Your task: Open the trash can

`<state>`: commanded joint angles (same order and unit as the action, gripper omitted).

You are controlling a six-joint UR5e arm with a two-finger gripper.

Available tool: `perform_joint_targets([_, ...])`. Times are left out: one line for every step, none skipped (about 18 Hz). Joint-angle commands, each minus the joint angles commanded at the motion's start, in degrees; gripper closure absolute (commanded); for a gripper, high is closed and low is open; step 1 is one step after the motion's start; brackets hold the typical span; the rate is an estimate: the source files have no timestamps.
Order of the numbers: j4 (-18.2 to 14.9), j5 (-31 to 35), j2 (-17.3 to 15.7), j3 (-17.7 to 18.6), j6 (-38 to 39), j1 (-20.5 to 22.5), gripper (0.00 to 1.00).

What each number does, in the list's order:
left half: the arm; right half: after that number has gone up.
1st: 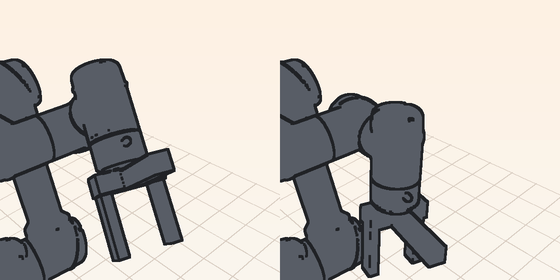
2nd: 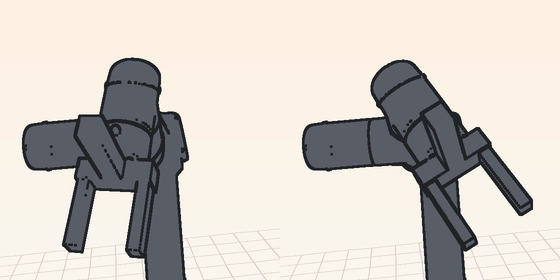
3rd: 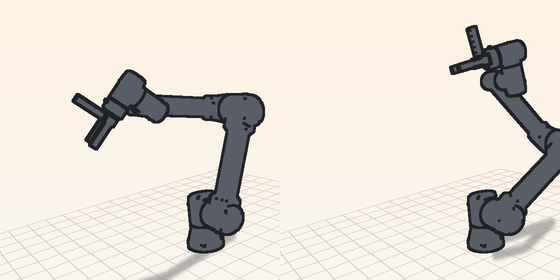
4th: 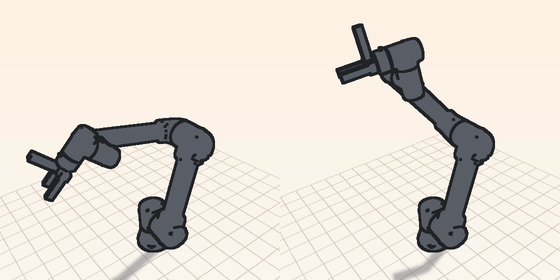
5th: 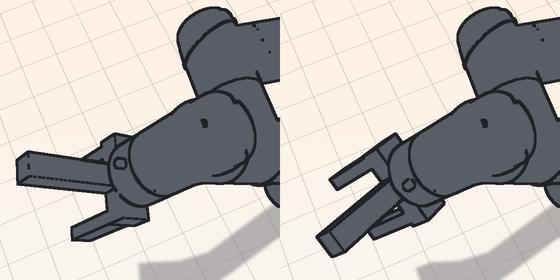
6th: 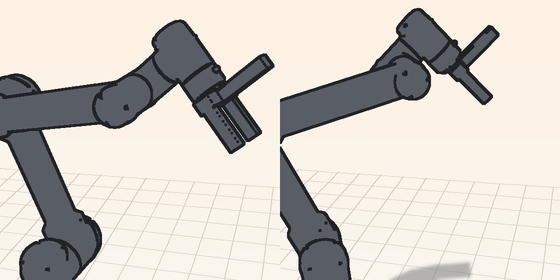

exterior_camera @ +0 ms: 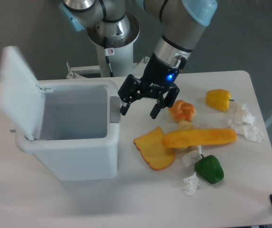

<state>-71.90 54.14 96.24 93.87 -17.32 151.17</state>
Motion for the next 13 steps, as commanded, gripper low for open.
perform_joint_targets([0.0, 0.0, -0.1, -0.1, -0.1, 0.0, 0.00])
perform_joint_targets([0.0, 0.0, 0.0, 0.0, -0.1, 0.0, 0.00])
perform_joint_targets([0.0, 0.0, 0.0, -0.1, -0.1, 0.0, 0.00])
perform_joint_targets([0.0, -0.1, 0.0, -0.1, -0.1, 0.0, 0.00])
perform_joint_targets([0.0, 0.0, 0.0, -0.1, -0.1, 0.0, 0.00])
perform_joint_targets([0.0, -0.1, 0.0, -0.3, -0.2, 0.0, 0.00])
perform_joint_targets([0.1, -0.1, 0.0, -0.6, -0.2, 0.0, 0.00])
perform_joint_targets([0.2, -0.1, 0.0, -1.0, -0.2, 0.0, 0.00])
perform_joint_targets([0.2, -0.1, 0.0, -1.6, -0.2, 0.0, 0.00])
perform_joint_targets([0.2, -0.1, 0.1, -2.4, -0.3, 0.2, 0.00])
perform_joint_targets([0.2, -0.1, 0.2, -2.9, -0.3, 0.4, 0.00])
perform_joint_targets([0.2, -0.1, 0.3, -3.5, -0.3, 0.7, 0.00])
perform_joint_targets([0.2, 0.0, 0.3, -4.1, -0.4, 1.1, 0.00])
